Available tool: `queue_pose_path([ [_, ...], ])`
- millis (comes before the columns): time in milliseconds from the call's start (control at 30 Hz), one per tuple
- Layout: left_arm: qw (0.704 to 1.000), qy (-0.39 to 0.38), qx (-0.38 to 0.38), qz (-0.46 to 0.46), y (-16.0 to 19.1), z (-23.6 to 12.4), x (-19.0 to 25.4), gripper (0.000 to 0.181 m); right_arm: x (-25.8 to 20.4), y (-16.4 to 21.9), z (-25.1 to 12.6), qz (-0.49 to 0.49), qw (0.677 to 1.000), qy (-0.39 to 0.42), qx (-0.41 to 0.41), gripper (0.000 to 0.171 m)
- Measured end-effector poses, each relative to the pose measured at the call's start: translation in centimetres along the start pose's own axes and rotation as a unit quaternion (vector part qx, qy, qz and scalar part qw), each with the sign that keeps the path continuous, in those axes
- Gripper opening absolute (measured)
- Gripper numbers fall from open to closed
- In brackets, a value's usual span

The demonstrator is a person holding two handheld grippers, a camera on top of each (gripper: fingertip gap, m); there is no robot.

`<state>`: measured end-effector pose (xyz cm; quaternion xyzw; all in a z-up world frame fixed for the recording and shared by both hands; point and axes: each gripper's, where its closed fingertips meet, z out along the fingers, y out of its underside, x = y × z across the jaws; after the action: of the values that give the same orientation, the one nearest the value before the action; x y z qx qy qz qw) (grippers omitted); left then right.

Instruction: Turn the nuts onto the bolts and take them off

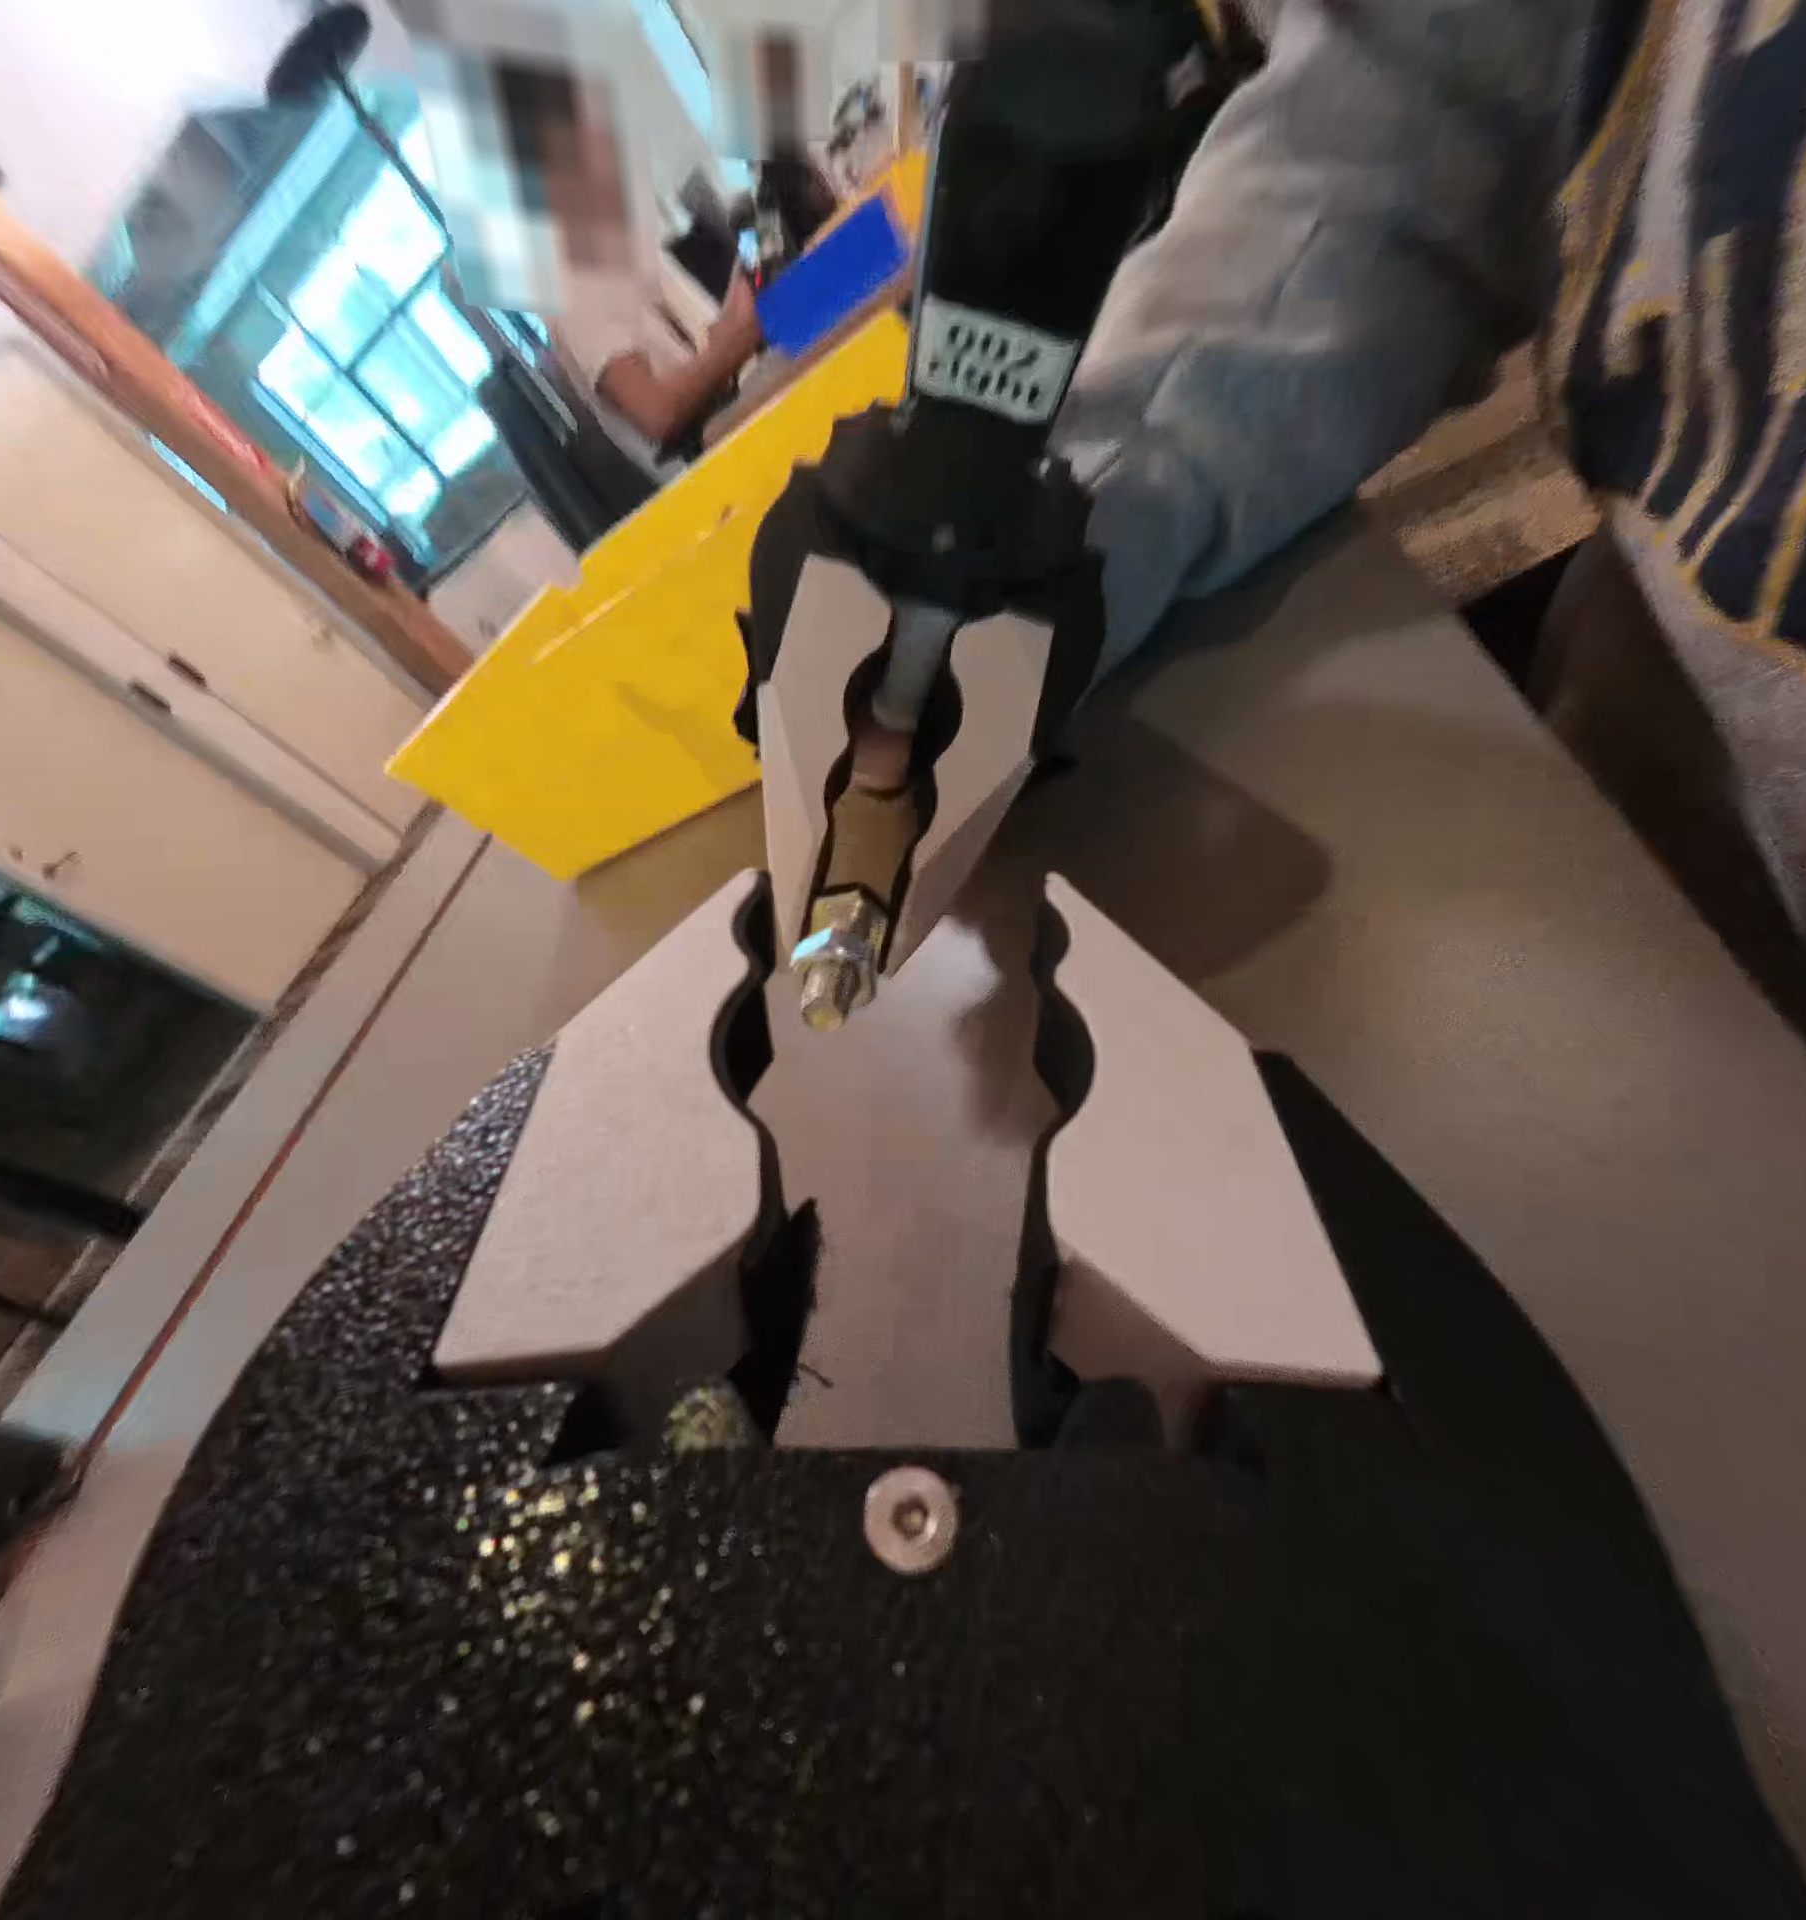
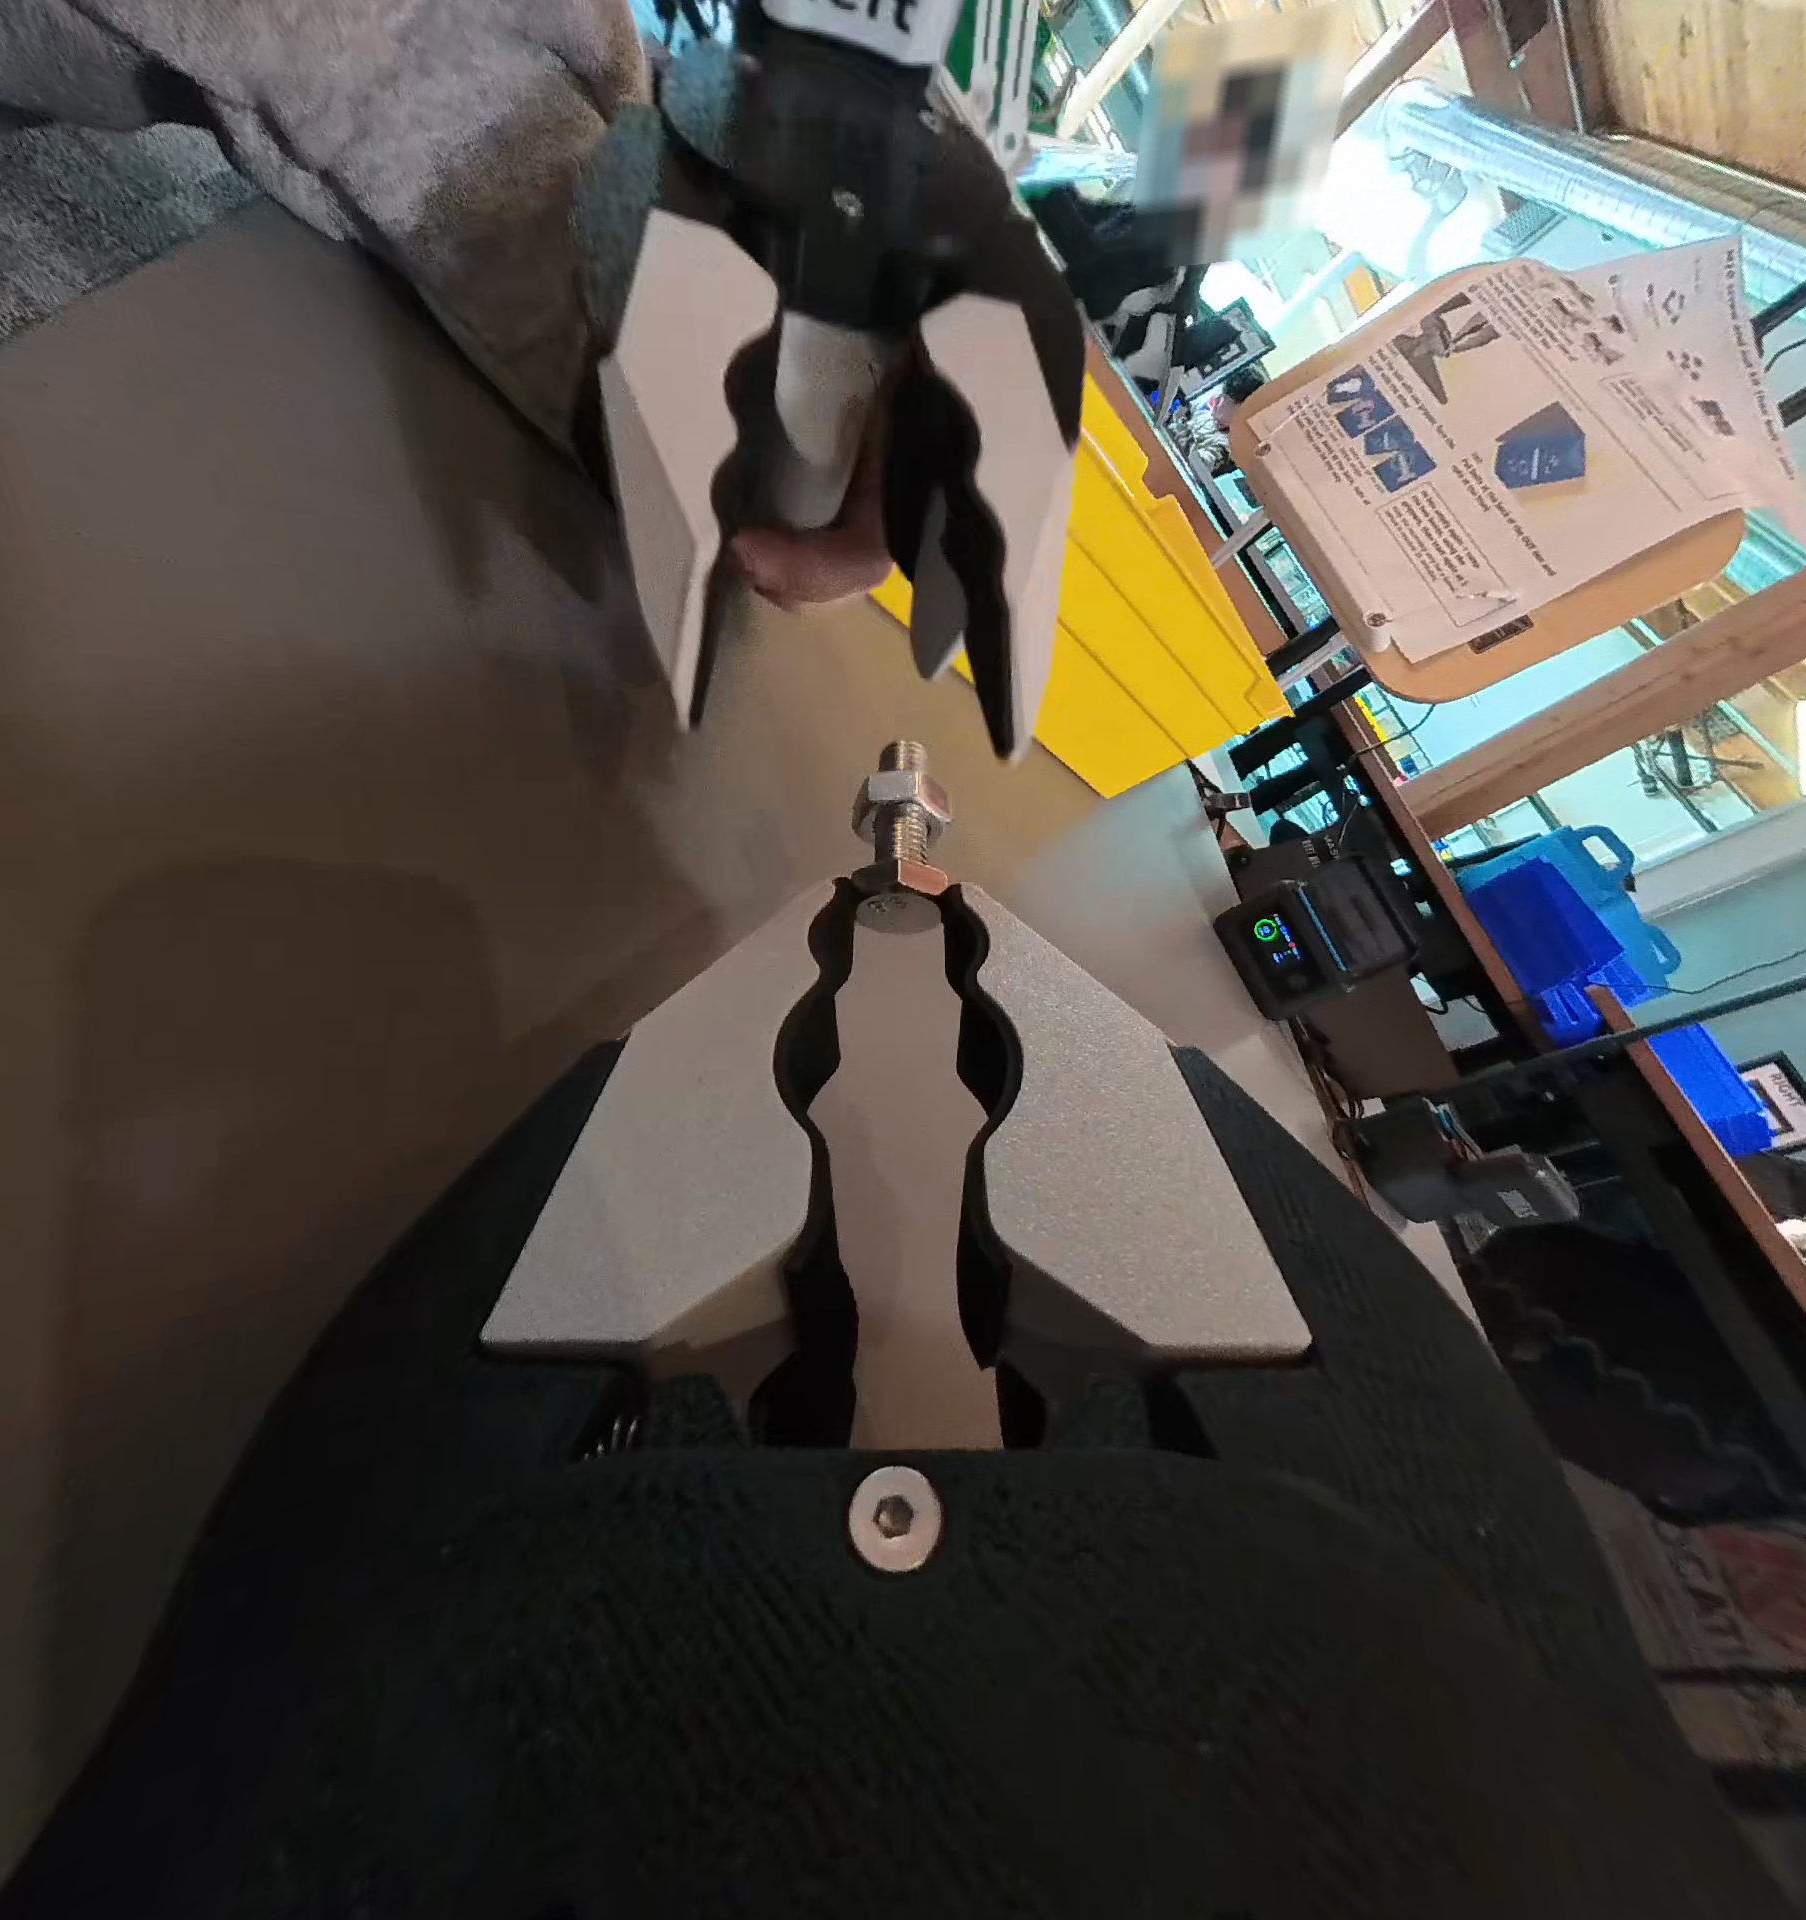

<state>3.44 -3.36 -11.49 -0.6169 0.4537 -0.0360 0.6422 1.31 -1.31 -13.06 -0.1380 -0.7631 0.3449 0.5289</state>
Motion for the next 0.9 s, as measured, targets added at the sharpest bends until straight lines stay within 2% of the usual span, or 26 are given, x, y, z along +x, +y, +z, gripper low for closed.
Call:
queue_pose_path([
  [100,0.998,0.043,-0.023,-0.033,0.8,0.6,1.1,0.05,0.2,-0.1,-0.1,0.001,1.0,0.004,0.003,0.016],
  [133,0.998,0.041,-0.027,-0.044,1.0,0.8,0.9,0.047,0.2,0.0,-0.1,0.0,1.0,0.004,-0.002,0.016],
  [200,0.996,0.024,-0.033,-0.073,1.3,0.8,-0.1,0.028,0.0,0.1,-0.1,-0.007,1.0,0.001,-0.005,0.016],
  [300,0.988,0.015,-0.111,-0.109,4.1,0.8,-0.9,0.043,0.2,-0.7,-0.1,0.0,1.0,0.004,0.018,0.016],
  [333,0.99,0.02,-0.095,-0.107,3.6,0.7,-0.8,0.047,0.2,-0.5,-0.1,0.003,1.0,0.003,0.012,0.016],
  [433,0.999,0.0,-0.008,-0.045,0.3,-0.2,-0.9,0.045,0.1,-0.4,0.0,0.003,1.0,-0.002,0.01,0.016],
  [533,0.999,0.018,-0.003,-0.05,0.0,-0.2,-0.2,0.049,0.1,-0.5,0.0,0.006,1.0,-0.003,0.013,0.016],
  [633,0.995,0.043,-0.053,-0.073,1.8,0.3,0.4,0.053,0.3,-1.1,-0.3,0.014,1.0,-0.001,0.023,0.016],
  [700,0.984,0.079,-0.117,-0.106,3.8,0.5,1.2,0.046,0.6,-1.8,-0.6,0.023,0.999,0.004,0.039,0.016],
  [800,0.995,0.046,-0.065,-0.059,1.7,0.4,0.5,0.047,0.5,-2.0,-0.8,0.032,0.999,-0.005,0.042,0.016],
  [900,0.998,0.03,0.004,-0.054,-0.8,-0.3,-0.1,0.05,0.0,-2.2,-0.8,0.044,0.998,-0.029,0.045,0.016],
])
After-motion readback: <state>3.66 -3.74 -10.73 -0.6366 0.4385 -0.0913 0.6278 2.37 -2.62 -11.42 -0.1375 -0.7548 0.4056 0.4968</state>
